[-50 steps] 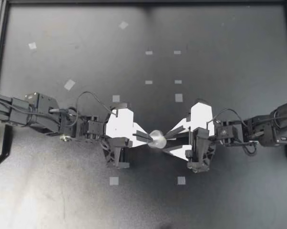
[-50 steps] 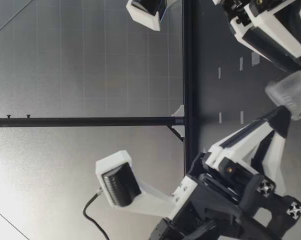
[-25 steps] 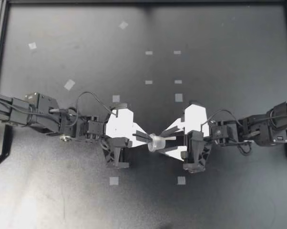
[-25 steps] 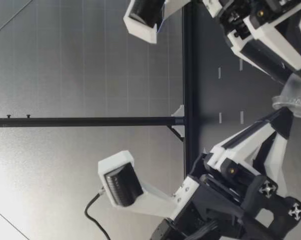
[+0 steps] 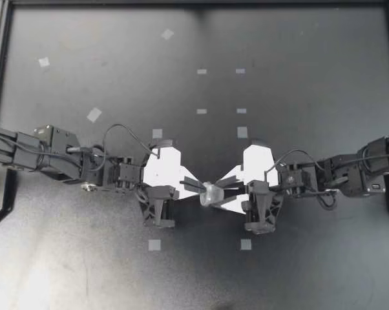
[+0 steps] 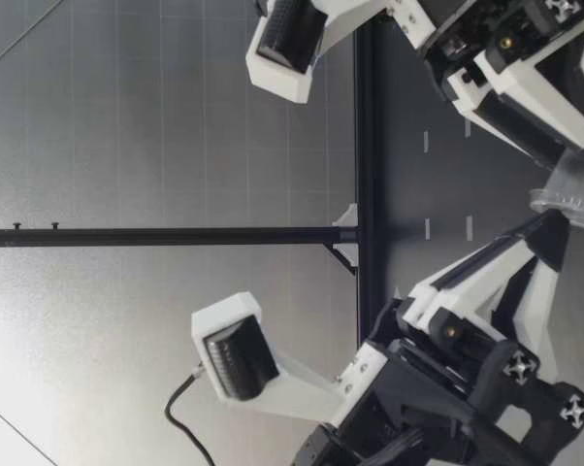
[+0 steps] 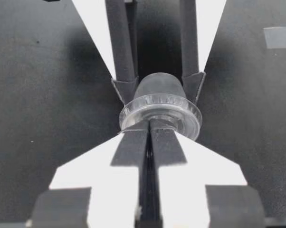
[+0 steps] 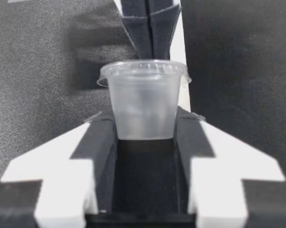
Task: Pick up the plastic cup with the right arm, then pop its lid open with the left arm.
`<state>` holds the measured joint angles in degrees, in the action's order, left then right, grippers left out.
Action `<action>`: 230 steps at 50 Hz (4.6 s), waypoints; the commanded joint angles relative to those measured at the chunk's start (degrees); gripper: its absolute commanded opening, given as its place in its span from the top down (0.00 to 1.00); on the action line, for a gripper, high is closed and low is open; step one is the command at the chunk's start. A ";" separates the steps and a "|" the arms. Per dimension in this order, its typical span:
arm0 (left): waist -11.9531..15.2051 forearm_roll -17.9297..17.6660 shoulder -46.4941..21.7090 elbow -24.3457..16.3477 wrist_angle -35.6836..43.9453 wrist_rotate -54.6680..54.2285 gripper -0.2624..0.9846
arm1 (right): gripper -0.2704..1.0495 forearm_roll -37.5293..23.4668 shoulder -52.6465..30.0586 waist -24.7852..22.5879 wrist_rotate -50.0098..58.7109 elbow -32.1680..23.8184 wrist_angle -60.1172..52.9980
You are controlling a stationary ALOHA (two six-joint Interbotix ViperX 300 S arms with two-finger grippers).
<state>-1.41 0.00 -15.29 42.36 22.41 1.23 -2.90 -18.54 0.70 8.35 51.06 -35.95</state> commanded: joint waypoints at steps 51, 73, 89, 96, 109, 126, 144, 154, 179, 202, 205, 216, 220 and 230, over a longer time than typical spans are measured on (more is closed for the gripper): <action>-1.49 0.26 14.33 9.49 27.51 -54.84 0.23 | 0.56 -10.63 13.71 -0.35 -11.51 9.67 -42.45; -5.63 1.58 13.54 5.71 32.17 -59.68 0.23 | 0.57 -10.46 11.16 0.44 -11.43 7.56 -41.57; -5.80 1.76 13.71 4.13 32.78 -59.68 0.23 | 0.57 -8.00 7.65 0.44 -10.20 6.42 -38.67; -5.80 1.85 14.41 3.87 32.87 -59.59 0.23 | 0.57 -7.38 6.77 0.44 -8.00 6.77 -38.76; -5.80 1.85 16.08 4.31 32.87 -58.89 0.23 | 0.57 -7.38 6.06 0.44 -5.01 7.38 -38.32; -5.80 1.85 16.52 4.22 32.87 -58.01 0.23 | 0.57 -7.29 5.54 0.44 -3.78 7.47 -36.83; -5.80 2.46 16.88 5.98 31.99 -45.18 0.24 | 0.57 -7.38 9.49 0.44 -0.79 7.38 -36.83; -5.80 2.64 18.72 8.79 26.37 -18.63 0.24 | 0.57 -8.17 14.06 0.18 5.27 7.65 -36.74; -5.80 1.67 19.25 11.43 21.45 -2.11 0.24 | 0.57 -8.88 14.85 -1.23 6.33 7.56 -36.65; -5.80 1.67 19.16 11.43 21.36 -2.11 0.24 | 0.57 -8.88 14.85 -1.23 6.24 7.65 -35.51; -5.80 1.67 19.16 11.43 21.36 -2.11 0.24 | 0.57 -8.88 14.85 -1.23 6.24 7.65 -35.51; -5.80 1.67 19.16 11.43 21.27 -2.11 0.24 | 0.57 -8.88 14.85 -1.23 6.24 7.65 -35.33; -5.80 1.67 19.16 11.43 21.18 -2.11 0.24 | 0.57 -8.88 14.85 -1.23 6.15 7.65 -35.33; -5.80 1.67 19.16 11.51 21.01 -2.11 0.24 | 0.57 -8.88 14.85 -1.23 6.15 7.65 -35.07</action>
<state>-7.21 1.67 2.64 54.32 43.24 -0.88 -11.78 -4.66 -0.35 14.59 59.06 -70.84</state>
